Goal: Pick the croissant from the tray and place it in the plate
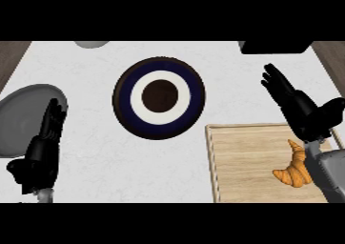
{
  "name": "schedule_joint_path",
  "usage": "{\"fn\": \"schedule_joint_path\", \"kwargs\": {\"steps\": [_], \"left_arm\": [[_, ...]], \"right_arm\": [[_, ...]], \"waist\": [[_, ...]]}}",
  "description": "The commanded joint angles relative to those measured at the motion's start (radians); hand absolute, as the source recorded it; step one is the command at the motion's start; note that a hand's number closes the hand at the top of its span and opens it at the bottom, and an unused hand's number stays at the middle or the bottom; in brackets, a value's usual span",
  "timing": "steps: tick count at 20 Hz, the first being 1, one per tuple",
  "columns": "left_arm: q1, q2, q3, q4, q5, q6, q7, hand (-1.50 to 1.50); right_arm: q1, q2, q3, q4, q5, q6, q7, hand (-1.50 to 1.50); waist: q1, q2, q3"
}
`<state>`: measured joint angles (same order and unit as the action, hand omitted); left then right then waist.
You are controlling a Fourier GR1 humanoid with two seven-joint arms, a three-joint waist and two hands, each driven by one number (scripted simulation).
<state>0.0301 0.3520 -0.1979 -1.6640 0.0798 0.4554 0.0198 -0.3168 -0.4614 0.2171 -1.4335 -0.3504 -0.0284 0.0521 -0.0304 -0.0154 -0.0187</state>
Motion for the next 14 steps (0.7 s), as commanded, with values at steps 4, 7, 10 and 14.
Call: {"fn": "schedule_joint_path", "kwargs": {"steps": [4,7,10,14], "left_arm": [[-0.140,0.095,0.055,-0.021,0.075,-0.189,0.018,0.00],[-0.154,0.096,0.029,-0.041,0.056,-0.178,0.021,0.00],[-0.217,0.115,0.037,-0.052,0.110,-0.241,0.066,0.00],[-0.220,0.119,0.057,-0.020,0.134,-0.274,0.048,0.00]], "right_arm": [[-0.028,0.081,-0.032,0.063,0.156,-0.182,-0.110,1.50],[-0.004,-0.183,0.064,0.205,0.427,-0.219,0.044,1.50],[0.010,-0.083,0.093,0.284,0.558,-0.459,0.146,1.50],[0.072,0.209,0.001,0.245,0.519,-0.807,-0.006,-1.50]], "waist": [[0.031,0.018,0.019],[-0.002,0.040,-0.023],[0.019,0.027,0.013],[0.014,0.020,0.021]]}}
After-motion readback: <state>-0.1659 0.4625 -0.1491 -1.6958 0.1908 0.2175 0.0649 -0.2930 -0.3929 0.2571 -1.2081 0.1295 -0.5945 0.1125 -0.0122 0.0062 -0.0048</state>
